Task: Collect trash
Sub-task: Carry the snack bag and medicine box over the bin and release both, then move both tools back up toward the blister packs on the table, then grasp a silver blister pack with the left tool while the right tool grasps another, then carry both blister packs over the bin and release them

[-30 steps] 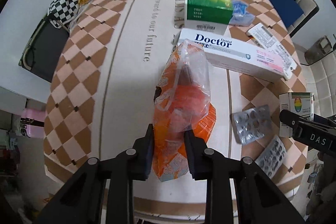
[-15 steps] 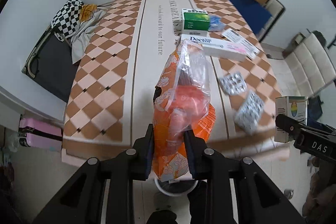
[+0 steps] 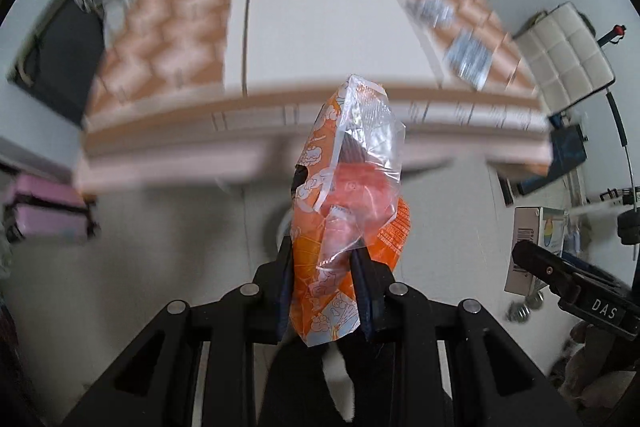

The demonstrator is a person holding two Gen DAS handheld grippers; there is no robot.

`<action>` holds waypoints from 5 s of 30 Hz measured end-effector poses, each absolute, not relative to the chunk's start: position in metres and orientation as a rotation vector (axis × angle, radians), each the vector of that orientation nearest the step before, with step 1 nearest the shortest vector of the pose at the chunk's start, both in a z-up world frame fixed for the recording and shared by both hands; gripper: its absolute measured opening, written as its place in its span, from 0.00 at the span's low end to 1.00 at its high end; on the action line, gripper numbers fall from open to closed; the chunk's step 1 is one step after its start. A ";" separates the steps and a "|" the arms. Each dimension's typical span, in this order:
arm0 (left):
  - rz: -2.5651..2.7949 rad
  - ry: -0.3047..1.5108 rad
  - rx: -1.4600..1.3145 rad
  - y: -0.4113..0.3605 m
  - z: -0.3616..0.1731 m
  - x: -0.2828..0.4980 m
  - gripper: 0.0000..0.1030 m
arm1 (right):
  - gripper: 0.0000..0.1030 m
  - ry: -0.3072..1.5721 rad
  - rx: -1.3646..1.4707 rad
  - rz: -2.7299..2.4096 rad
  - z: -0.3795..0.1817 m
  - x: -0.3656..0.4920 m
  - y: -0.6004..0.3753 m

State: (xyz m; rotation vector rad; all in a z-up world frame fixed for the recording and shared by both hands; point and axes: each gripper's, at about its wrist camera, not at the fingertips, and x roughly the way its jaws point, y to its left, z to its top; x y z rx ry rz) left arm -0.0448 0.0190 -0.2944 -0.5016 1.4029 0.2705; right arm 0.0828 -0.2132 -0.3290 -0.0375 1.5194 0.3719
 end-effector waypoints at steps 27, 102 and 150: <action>0.204 1.722 -0.699 -0.029 -0.688 -0.013 0.29 | 0.95 1.808 -0.110 0.360 -0.750 0.088 -0.191; 0.715 1.489 -0.198 0.067 -0.369 0.119 0.91 | 0.76 1.498 -0.175 0.154 -0.371 0.349 -0.083; -0.113 1.572 -0.009 -0.067 -0.375 0.318 0.51 | 0.05 1.515 0.153 0.500 -0.327 0.444 -0.171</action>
